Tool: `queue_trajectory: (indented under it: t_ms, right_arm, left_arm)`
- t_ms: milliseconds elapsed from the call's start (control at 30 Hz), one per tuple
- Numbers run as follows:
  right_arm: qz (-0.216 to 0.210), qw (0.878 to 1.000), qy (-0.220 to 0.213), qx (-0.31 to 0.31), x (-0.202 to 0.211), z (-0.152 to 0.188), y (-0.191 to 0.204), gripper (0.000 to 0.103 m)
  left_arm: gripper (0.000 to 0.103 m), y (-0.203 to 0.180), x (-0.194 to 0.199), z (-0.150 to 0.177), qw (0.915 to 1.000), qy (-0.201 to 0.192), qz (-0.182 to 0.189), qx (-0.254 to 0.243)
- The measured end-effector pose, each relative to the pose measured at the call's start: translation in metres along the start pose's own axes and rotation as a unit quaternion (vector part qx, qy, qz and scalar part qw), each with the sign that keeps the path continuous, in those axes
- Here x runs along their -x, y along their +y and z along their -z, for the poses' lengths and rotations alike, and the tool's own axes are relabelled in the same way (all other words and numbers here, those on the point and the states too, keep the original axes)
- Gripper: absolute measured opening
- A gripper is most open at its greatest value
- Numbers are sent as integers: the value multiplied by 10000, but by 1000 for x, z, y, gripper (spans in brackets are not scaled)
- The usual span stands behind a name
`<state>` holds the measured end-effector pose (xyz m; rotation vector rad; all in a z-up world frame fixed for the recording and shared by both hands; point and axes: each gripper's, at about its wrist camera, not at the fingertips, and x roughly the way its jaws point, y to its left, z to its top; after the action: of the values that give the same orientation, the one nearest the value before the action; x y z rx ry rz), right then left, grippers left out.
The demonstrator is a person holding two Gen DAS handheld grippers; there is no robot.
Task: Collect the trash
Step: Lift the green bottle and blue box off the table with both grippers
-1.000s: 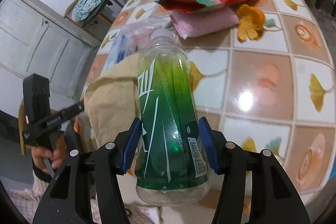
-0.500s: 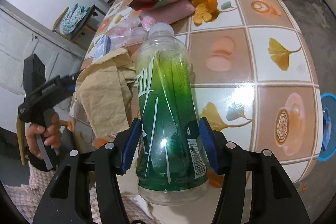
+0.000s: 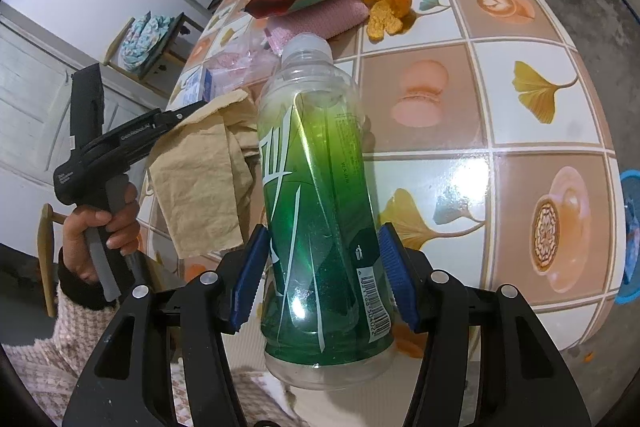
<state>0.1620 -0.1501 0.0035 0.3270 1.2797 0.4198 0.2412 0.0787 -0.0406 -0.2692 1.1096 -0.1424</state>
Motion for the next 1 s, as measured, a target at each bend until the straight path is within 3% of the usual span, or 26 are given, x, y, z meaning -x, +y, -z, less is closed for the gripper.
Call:
queue_trajectory:
  t_ms: [433, 700, 1000]
  right_arm:
    - [7, 10000, 7, -10, -2, -4, 1, 54]
    - [181, 9997, -30, 178, -5, -9, 10, 56]
    - [337, 9989, -202, 255, -13, -23, 17, 63]
  left_arm:
    - [44, 27, 29, 24, 9994, 160, 106, -301]
    - [44, 36, 40, 37, 9989, 399, 0, -229]
    - [52, 17, 40, 53, 9958, 484, -305, -712]
